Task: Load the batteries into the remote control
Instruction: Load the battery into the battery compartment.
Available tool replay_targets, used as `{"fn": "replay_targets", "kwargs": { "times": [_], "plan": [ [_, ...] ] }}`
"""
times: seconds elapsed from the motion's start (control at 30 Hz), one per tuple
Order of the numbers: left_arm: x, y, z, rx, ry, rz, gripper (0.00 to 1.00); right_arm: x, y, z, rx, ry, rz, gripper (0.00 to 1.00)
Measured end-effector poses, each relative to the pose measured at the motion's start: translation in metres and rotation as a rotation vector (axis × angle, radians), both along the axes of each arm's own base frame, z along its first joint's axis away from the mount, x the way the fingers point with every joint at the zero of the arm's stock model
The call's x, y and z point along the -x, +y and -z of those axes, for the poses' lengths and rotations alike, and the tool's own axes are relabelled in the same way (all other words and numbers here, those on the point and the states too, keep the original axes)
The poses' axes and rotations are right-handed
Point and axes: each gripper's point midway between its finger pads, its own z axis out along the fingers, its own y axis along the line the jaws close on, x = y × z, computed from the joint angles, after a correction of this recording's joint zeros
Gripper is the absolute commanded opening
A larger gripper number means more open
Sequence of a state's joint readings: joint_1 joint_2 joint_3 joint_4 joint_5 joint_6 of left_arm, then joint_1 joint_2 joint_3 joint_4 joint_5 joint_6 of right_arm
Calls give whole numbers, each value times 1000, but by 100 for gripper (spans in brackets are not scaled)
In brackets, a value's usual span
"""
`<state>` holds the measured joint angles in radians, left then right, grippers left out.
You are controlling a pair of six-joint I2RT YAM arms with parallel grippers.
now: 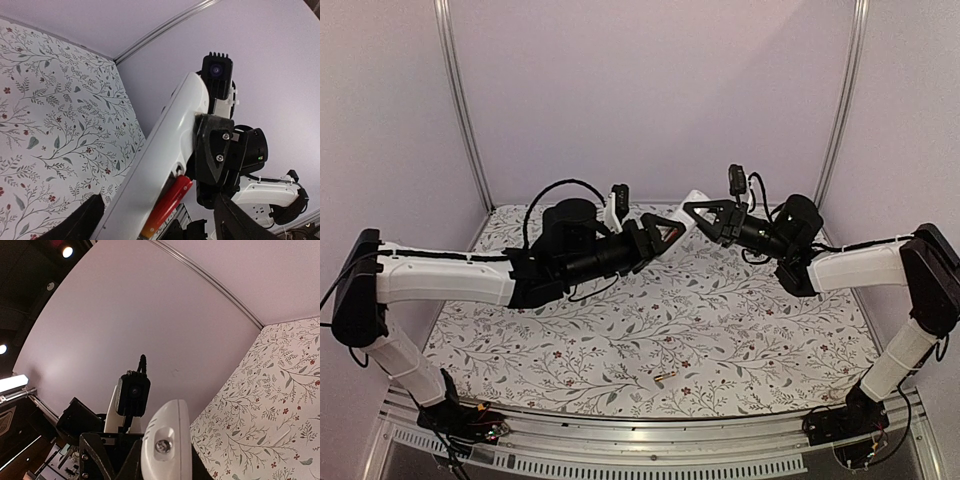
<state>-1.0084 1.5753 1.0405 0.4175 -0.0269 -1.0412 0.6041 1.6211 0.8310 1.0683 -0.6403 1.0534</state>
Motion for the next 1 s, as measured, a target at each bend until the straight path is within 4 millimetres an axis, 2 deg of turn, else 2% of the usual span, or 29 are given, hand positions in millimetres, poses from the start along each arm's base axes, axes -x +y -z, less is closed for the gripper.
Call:
{"fn": "replay_targets", "kwargs": {
  "times": [1.0],
  "plan": [
    [-4, 1, 1, 33, 41, -22, 69, 14, 6, -9, 48, -110, 22, 0]
  ]
}}
